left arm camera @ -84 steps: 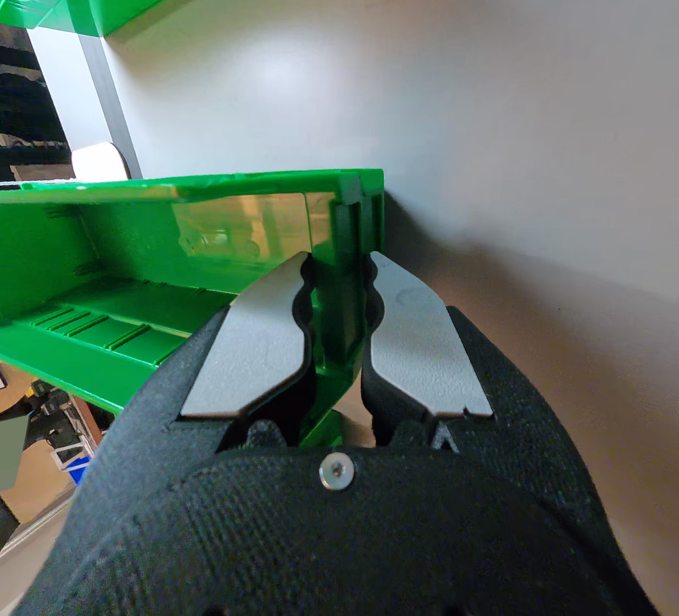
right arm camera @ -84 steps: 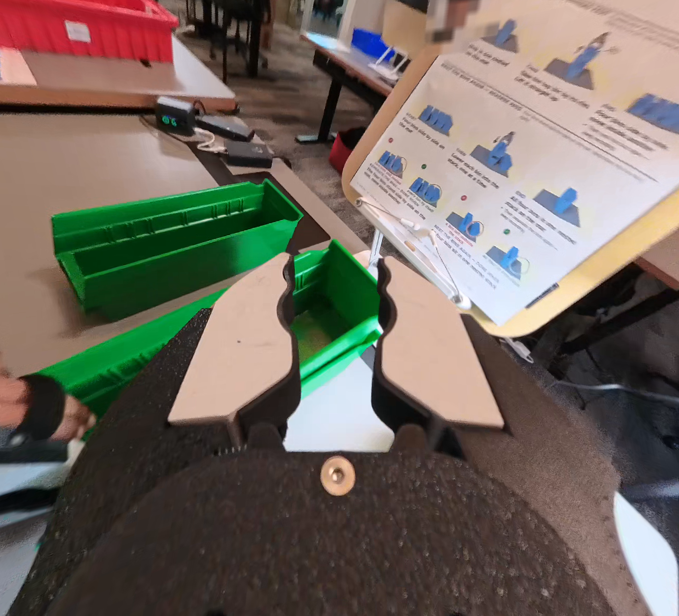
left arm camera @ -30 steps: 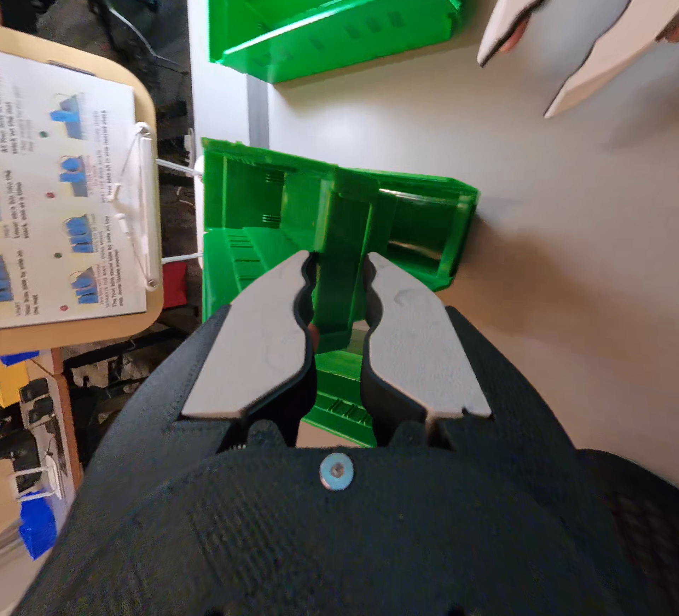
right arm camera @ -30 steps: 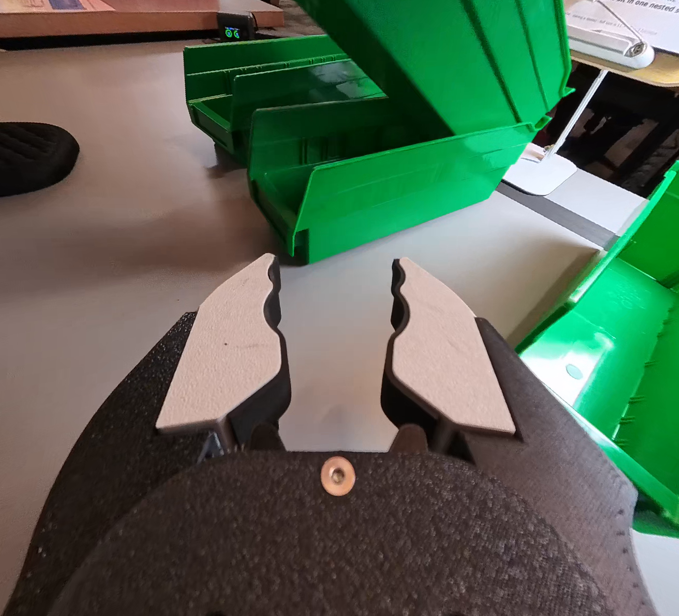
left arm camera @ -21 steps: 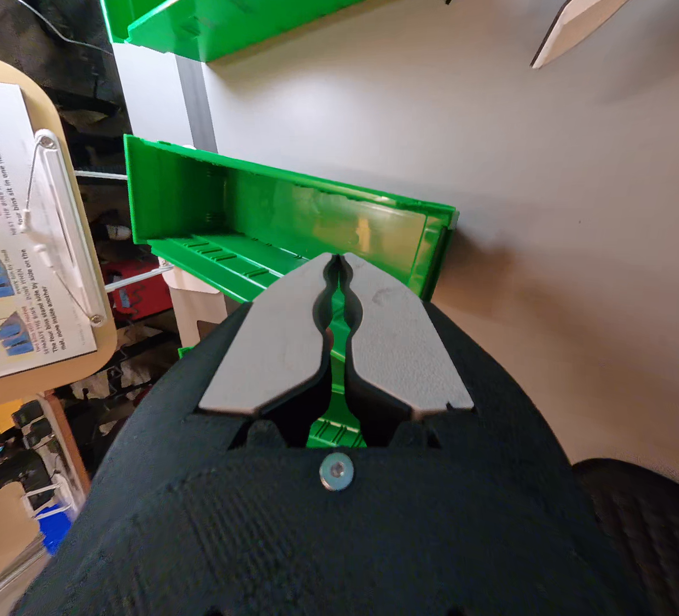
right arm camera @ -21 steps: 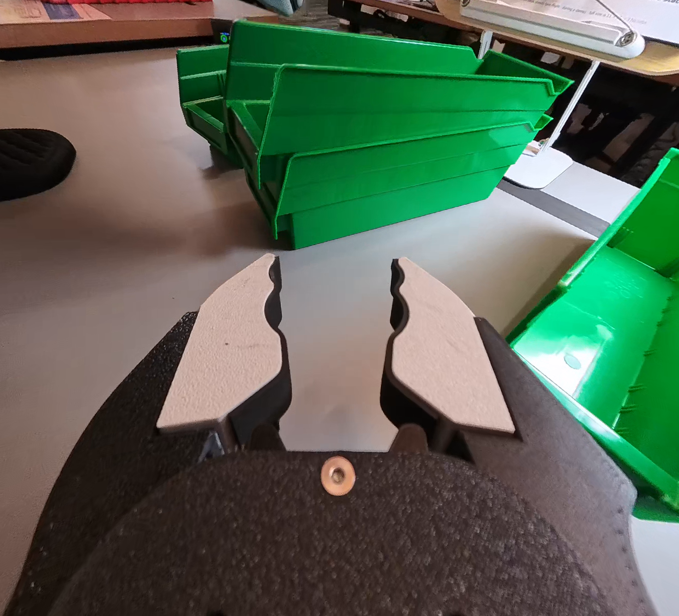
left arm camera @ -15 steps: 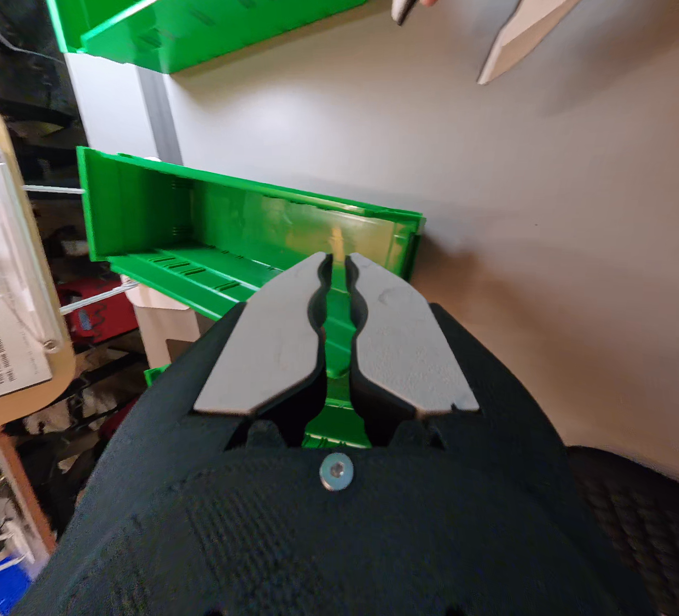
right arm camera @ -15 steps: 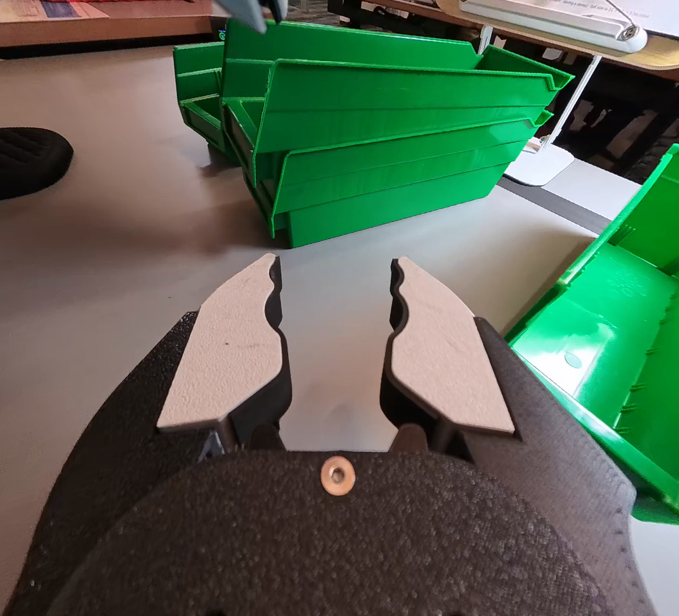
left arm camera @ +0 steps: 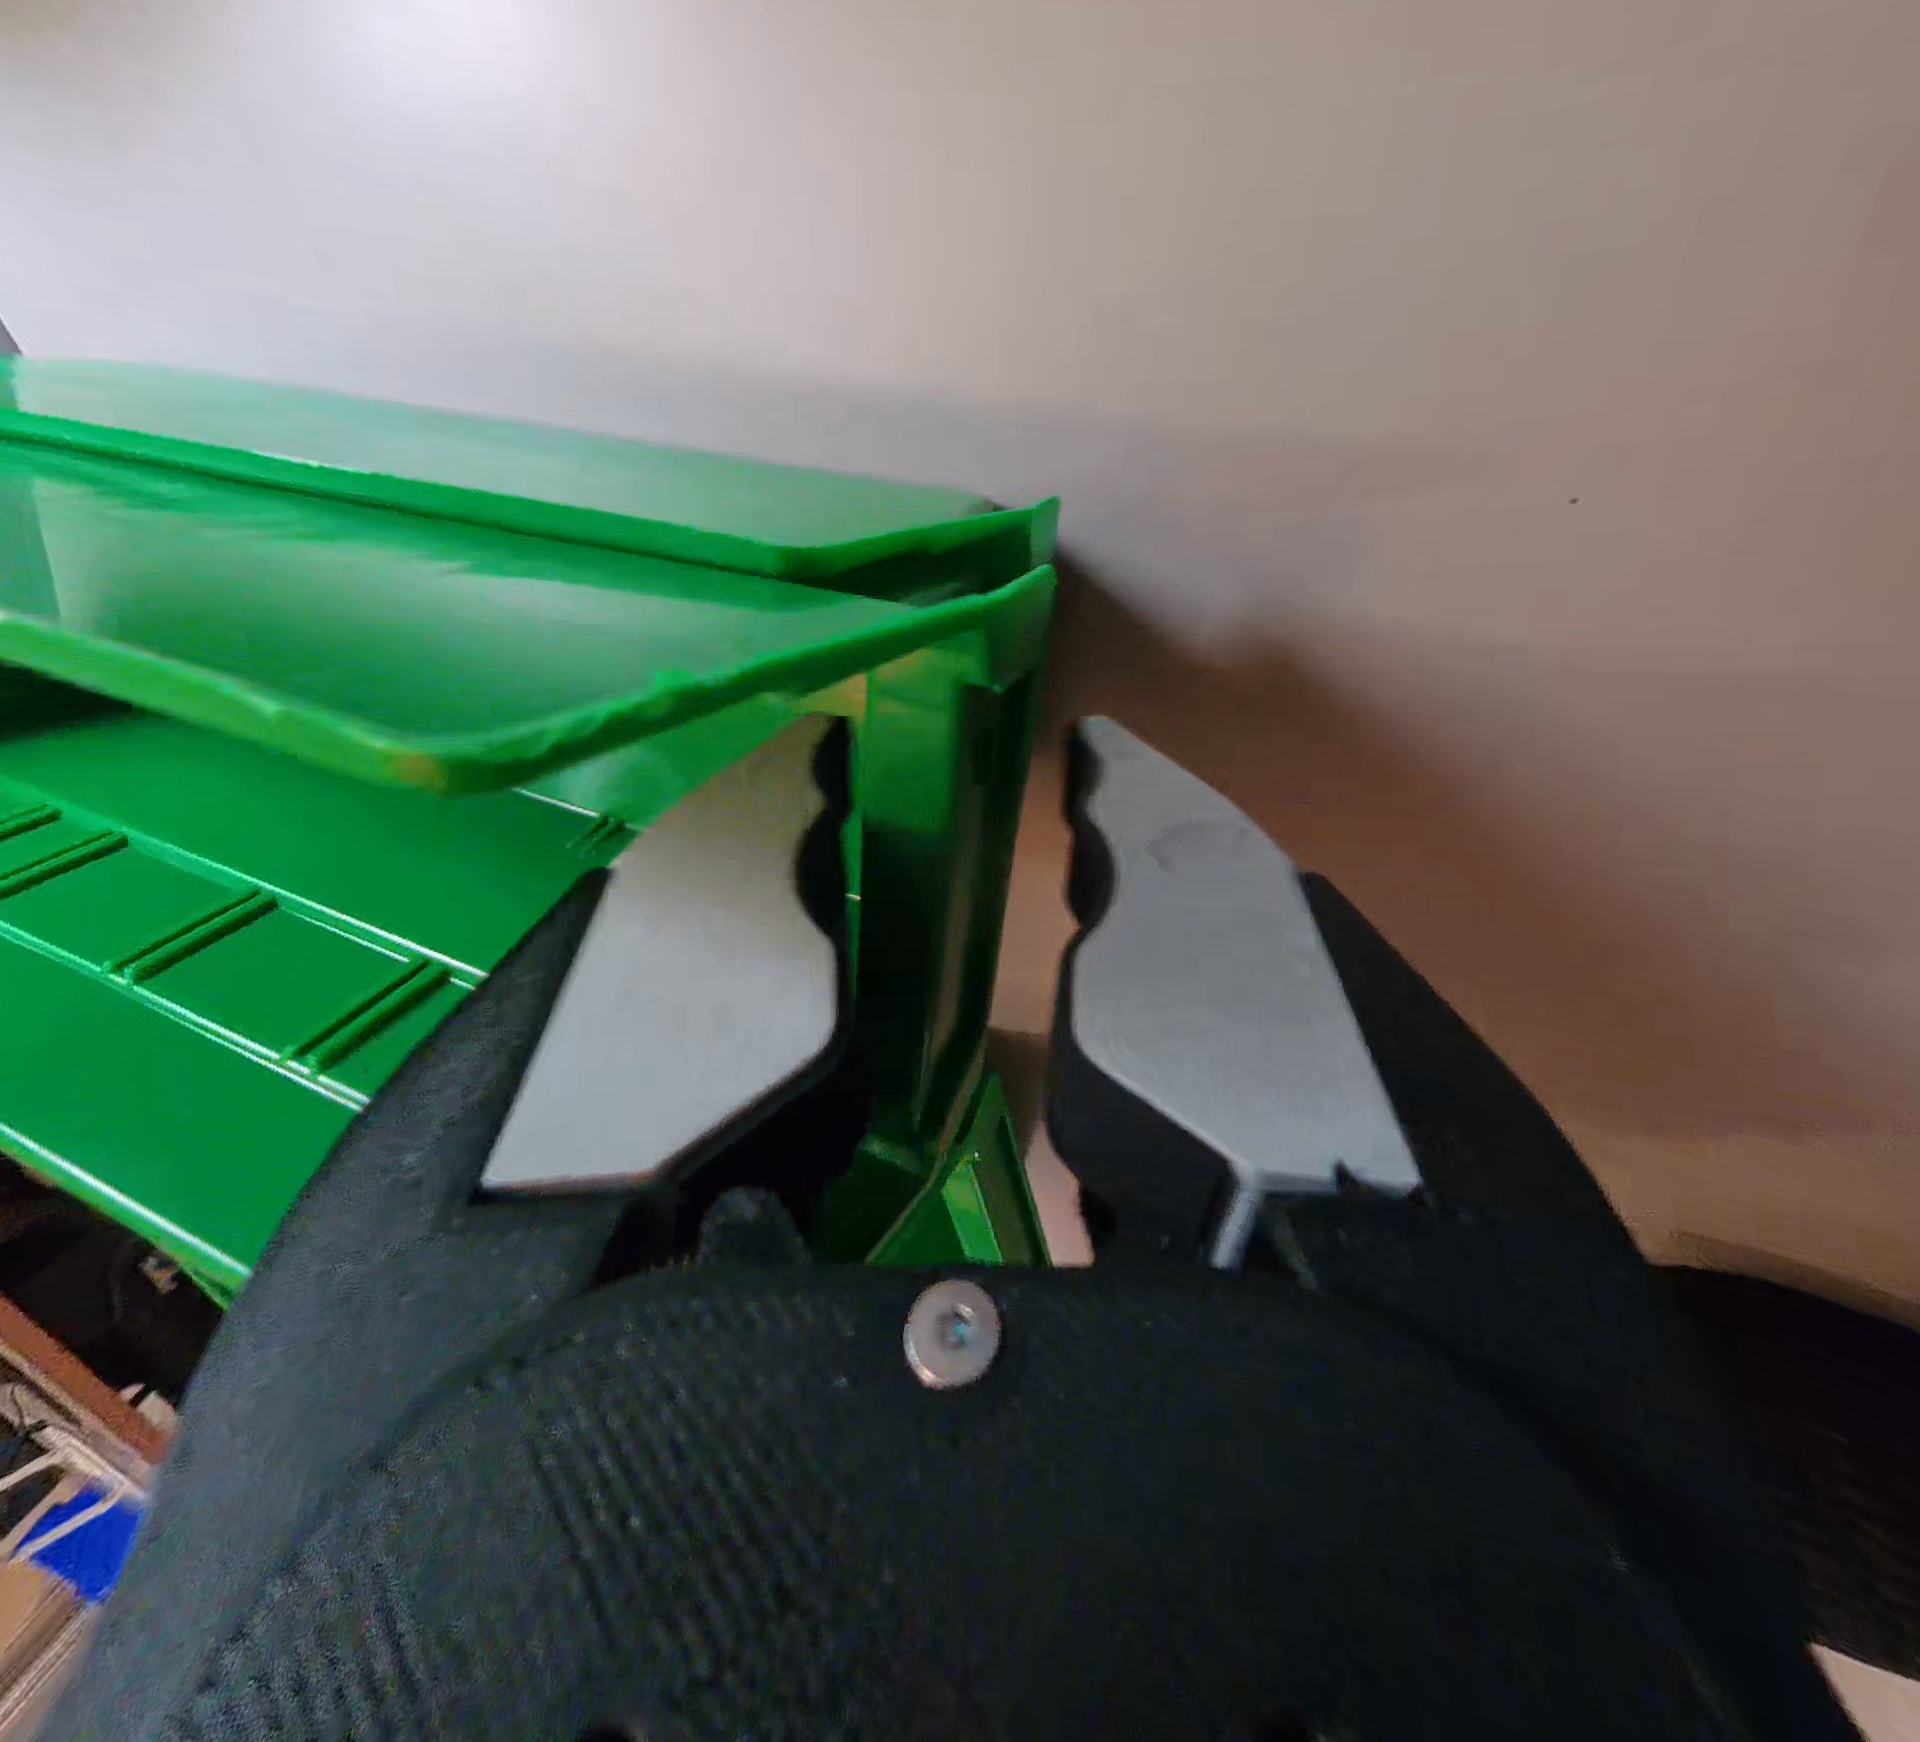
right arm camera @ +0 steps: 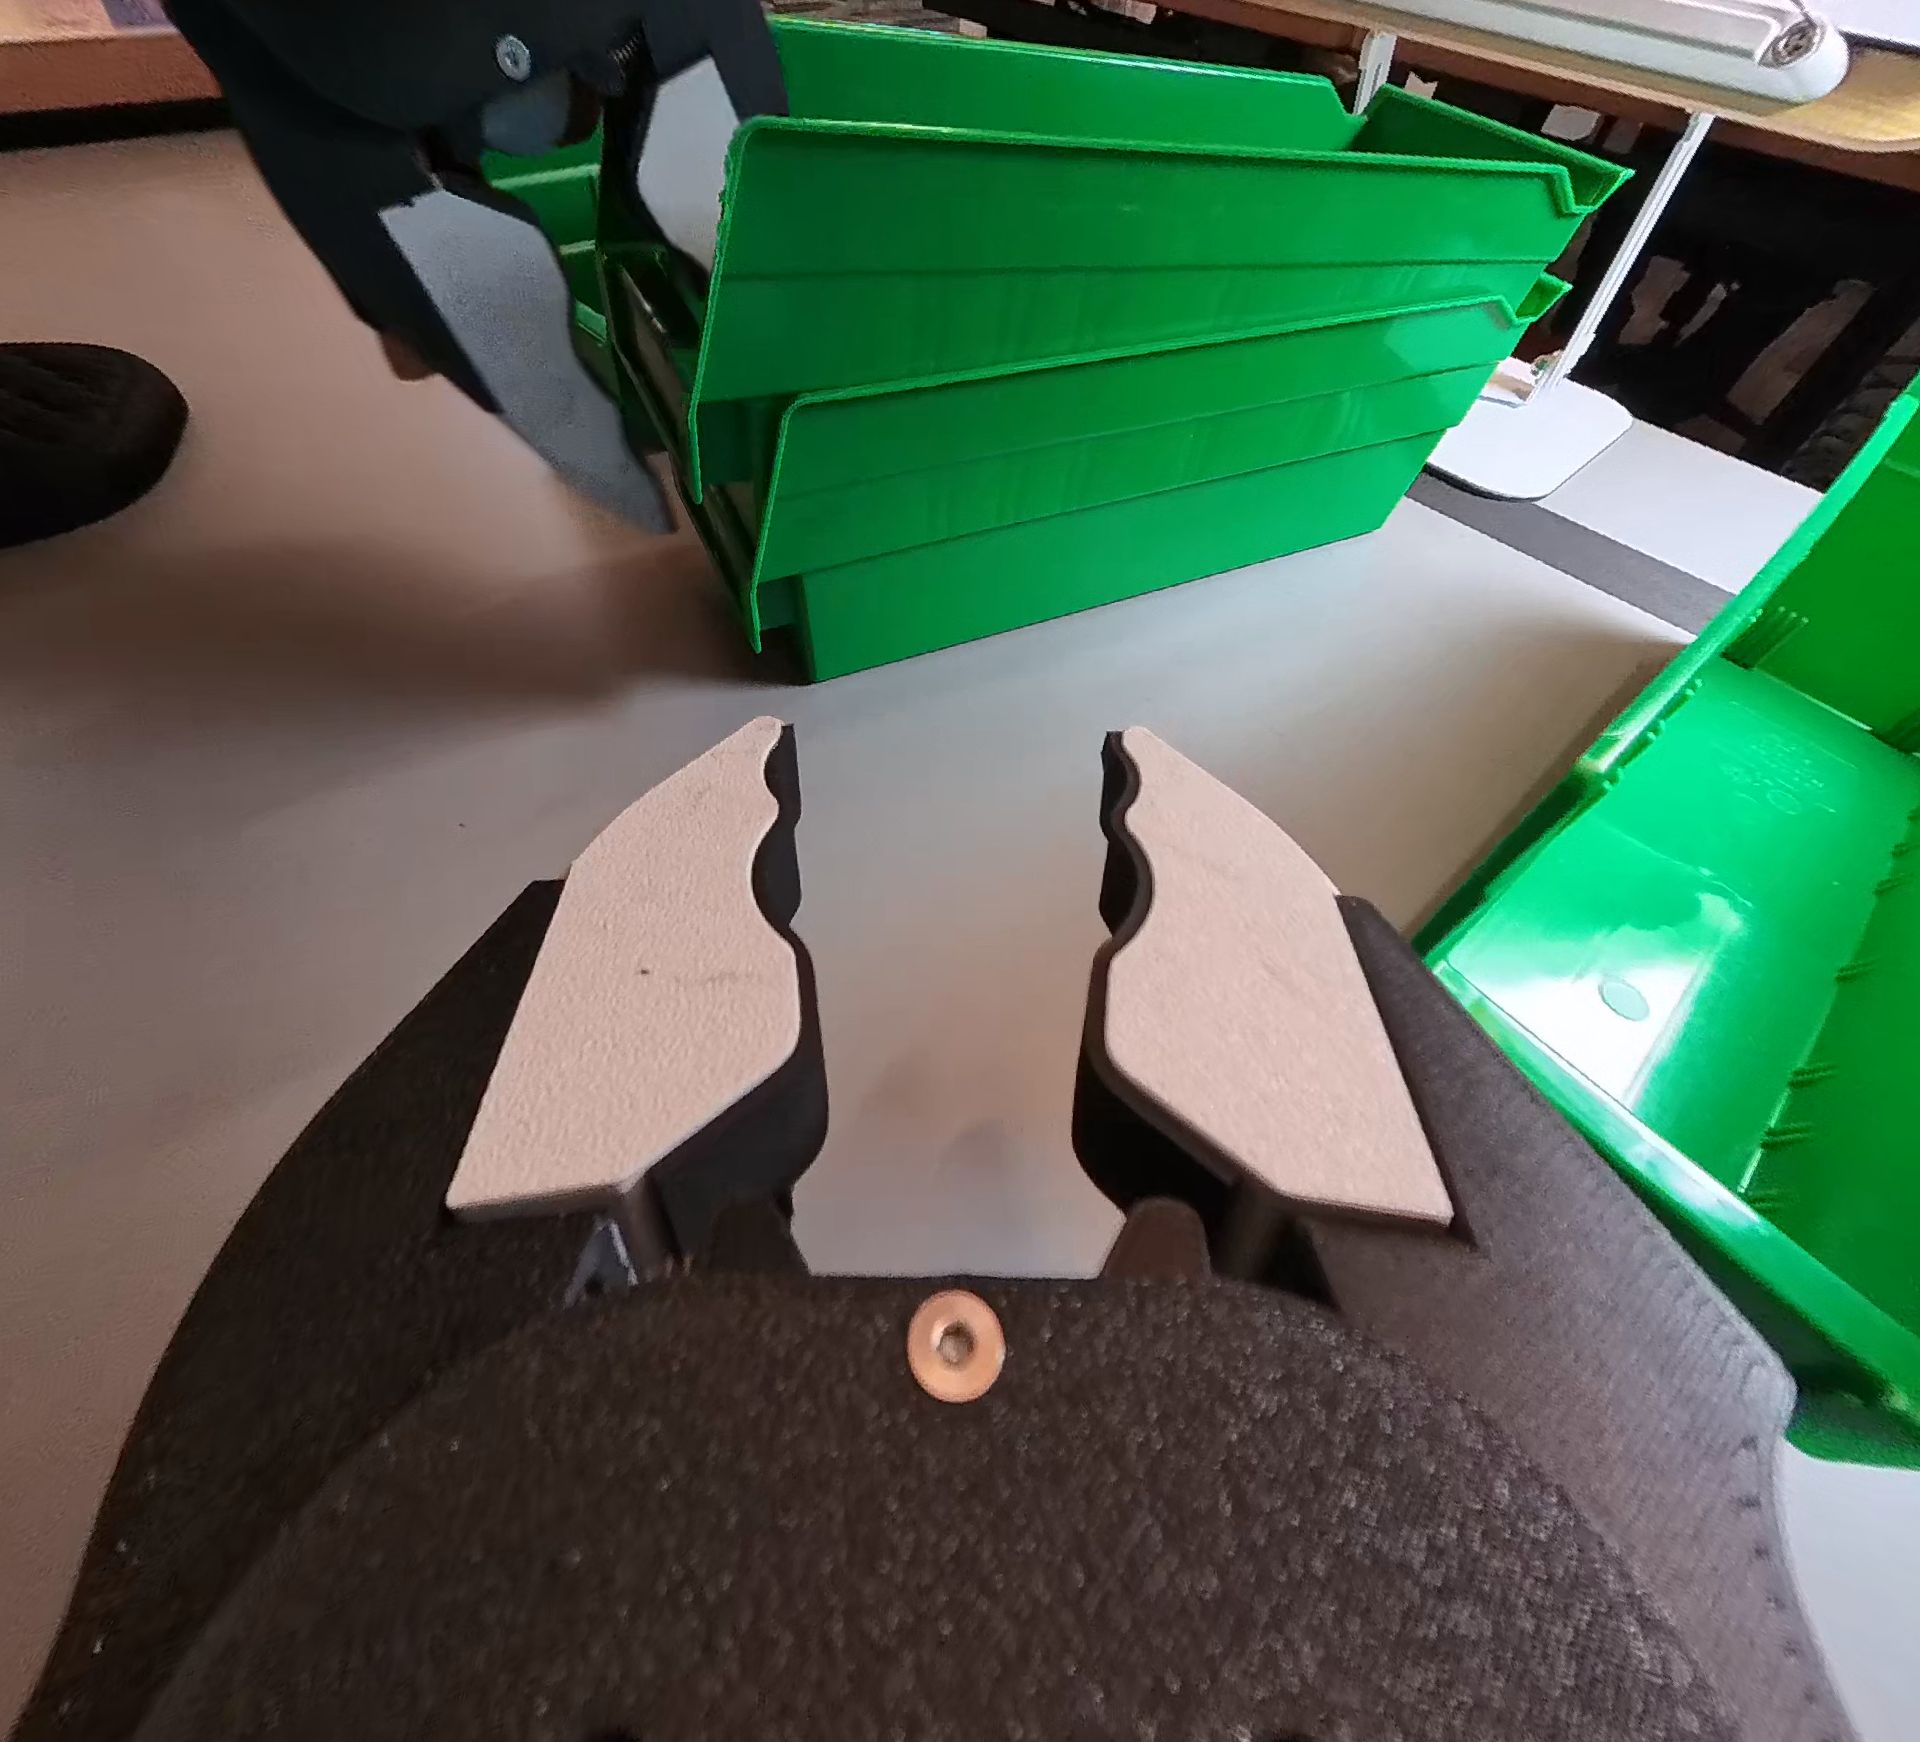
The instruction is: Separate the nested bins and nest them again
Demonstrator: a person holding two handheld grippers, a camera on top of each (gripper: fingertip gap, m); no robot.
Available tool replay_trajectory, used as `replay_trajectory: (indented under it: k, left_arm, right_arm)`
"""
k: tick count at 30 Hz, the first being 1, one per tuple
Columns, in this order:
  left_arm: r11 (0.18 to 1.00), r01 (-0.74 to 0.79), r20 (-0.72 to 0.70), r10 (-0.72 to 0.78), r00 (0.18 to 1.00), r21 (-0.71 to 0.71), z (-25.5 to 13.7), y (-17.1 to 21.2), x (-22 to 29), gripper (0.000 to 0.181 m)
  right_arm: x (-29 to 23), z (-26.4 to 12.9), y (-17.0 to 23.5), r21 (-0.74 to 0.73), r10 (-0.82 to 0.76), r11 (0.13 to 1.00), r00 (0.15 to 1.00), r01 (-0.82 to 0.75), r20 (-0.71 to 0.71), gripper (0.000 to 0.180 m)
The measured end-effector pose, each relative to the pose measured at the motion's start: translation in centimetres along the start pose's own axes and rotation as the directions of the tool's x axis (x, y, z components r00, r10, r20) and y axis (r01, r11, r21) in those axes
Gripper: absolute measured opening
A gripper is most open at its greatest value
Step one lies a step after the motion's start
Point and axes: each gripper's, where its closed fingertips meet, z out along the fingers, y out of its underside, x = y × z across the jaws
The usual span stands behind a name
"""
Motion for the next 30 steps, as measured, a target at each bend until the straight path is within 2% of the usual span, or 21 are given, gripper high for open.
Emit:
replay_trajectory:
  k: [1,11,22,30]
  left_arm:
    - [1.0,-0.002,0.018,0.002,1.0,-0.002,0.1,0.1,-0.4,0.027]
    - [0.998,0.002,0.051,-0.005,0.999,0.061,-2.3,-1.6,-1.5,0.029]
    - [0.966,0.085,0.115,-0.117,0.986,0.244,-10.1,-4.0,-4.5,0.031]
    - [0.96,0.07,0.212,-0.131,0.969,0.271,-13.3,-3.9,-5.7,0.029]
  right_arm:
    - [0.0,0.0,0.0,0.001,0.001,1.0,1.0,-0.001,0.001,0.055]
    - [-0.1,0.1,0.3,-0.008,-0.013,1.0,1.0,0.013,-0.001,0.055]
    - [0.0,0.3,0.8,-0.023,-0.017,1.0,1.0,0.017,-0.006,0.055]
    - [0.0,0.5,0.9,-0.027,-0.023,0.999,1.0,0.023,-0.015,0.056]
